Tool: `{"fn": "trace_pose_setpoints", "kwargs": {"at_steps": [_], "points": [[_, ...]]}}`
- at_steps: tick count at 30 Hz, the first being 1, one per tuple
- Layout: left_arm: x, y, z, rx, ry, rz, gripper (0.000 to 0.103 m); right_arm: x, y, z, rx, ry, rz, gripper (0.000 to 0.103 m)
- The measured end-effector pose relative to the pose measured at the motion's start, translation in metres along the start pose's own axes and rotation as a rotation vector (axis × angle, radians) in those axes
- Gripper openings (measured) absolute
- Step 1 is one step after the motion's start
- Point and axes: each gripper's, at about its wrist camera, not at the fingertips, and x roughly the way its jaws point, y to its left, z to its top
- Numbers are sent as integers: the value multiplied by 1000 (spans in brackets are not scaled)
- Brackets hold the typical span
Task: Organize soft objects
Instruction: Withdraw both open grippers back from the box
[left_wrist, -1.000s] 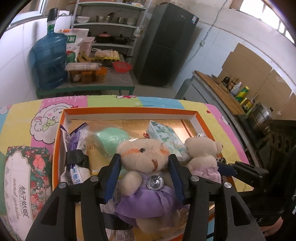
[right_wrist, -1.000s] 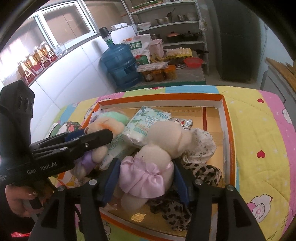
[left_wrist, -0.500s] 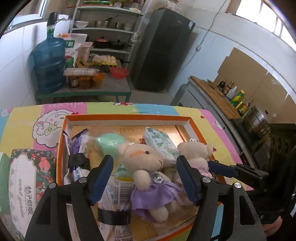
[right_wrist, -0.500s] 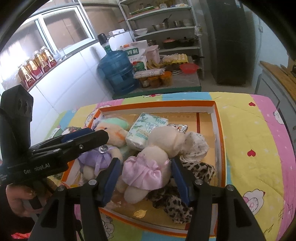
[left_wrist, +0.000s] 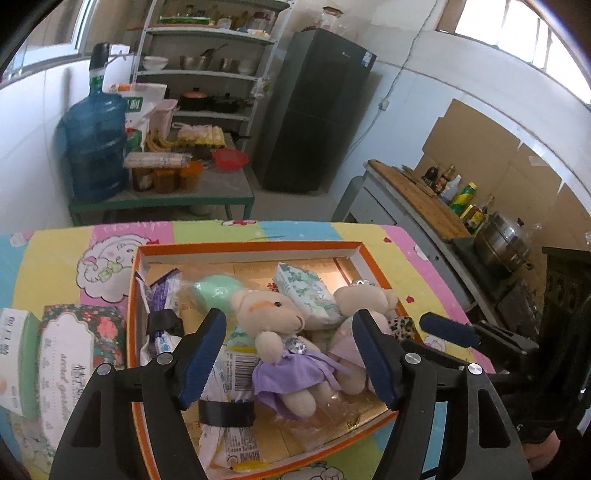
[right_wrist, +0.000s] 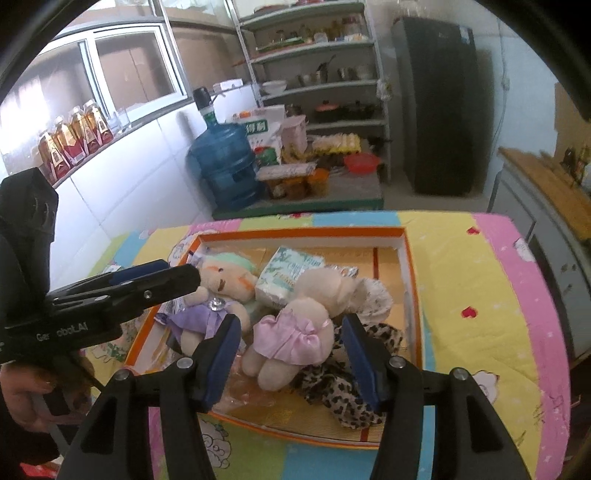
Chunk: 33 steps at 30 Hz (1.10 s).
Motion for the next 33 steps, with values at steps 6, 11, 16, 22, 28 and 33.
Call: {"fn": "trace_pose_setpoints", "kwargs": {"at_steps": [6,11,16,22,28,33], "points": [[-20,-2,0,25,-21,-2,72,-15,9,-2,22,-37,-2,57],[-42,2,-3,41,-47,-25,72,-29,27,-4,21,-69,-27,57],[-67,14,-7,55,-72,-46,72,-44,53,-9,19,-93,-69,57],[-95,33,-17,69,-81,-65,72,-55,88,-20,51,-106,-113,57],[-123,57,-27,77,-85,-79,72,-63,124,-31,71,-112,-138,57],[-144,71,-36,81,-88,-94,72,-72,154,-41,73,-125,-157,57]]}}
